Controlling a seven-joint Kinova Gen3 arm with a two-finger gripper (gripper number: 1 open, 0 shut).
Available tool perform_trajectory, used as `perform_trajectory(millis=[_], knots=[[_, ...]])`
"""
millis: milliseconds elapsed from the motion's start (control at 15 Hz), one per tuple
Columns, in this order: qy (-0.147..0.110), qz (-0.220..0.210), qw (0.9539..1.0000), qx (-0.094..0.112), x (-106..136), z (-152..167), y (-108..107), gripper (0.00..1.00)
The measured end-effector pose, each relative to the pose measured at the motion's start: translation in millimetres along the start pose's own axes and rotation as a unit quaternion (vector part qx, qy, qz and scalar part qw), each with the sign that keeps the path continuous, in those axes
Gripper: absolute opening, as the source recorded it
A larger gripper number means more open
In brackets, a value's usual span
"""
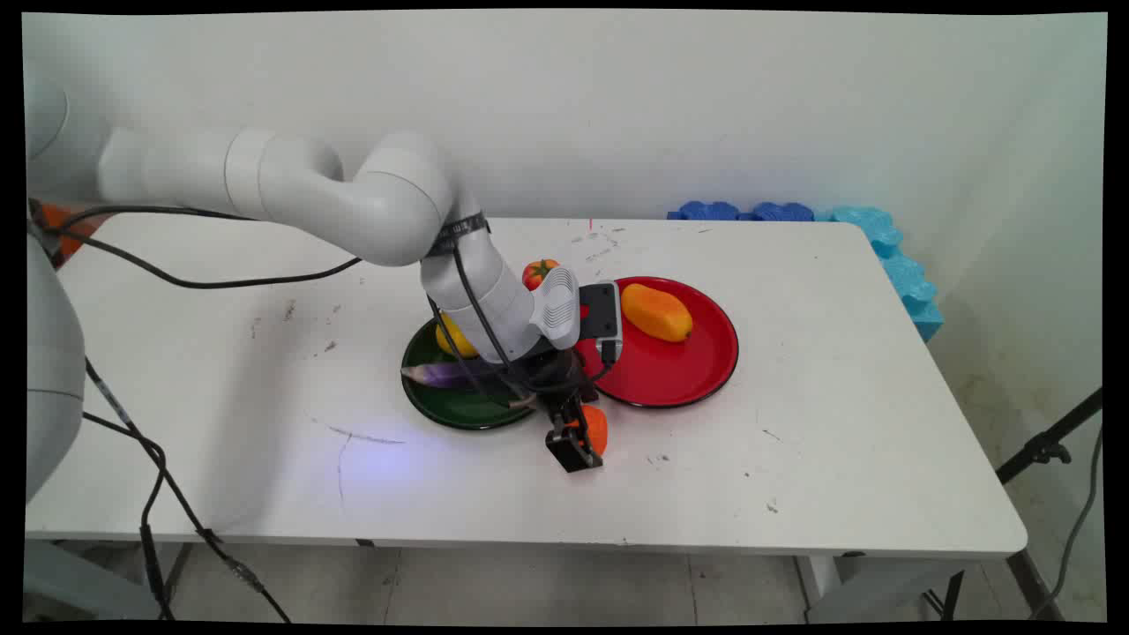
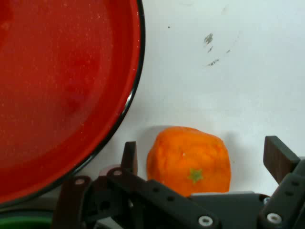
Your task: Pick up the eggplant from the green plate
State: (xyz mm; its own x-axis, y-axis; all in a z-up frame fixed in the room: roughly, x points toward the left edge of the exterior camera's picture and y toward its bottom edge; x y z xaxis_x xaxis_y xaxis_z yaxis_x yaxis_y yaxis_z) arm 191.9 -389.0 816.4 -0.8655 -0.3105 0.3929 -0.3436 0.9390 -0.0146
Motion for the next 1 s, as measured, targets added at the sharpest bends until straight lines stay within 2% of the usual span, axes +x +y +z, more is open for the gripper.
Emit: perform_trajectory(millis=[200,467,800,1000], knots=[[0.010,-0.009,0.9999,0.005,5,-14,-4,1.00],[0.011,-0.025,0.9995,0.014,7,-55,-17,1.00],[0.004,-0.041,0.9988,0.025,-17,-108,-49,1.00],[0.005,-0.049,0.9985,0.024,-38,-122,-65,1.00]])
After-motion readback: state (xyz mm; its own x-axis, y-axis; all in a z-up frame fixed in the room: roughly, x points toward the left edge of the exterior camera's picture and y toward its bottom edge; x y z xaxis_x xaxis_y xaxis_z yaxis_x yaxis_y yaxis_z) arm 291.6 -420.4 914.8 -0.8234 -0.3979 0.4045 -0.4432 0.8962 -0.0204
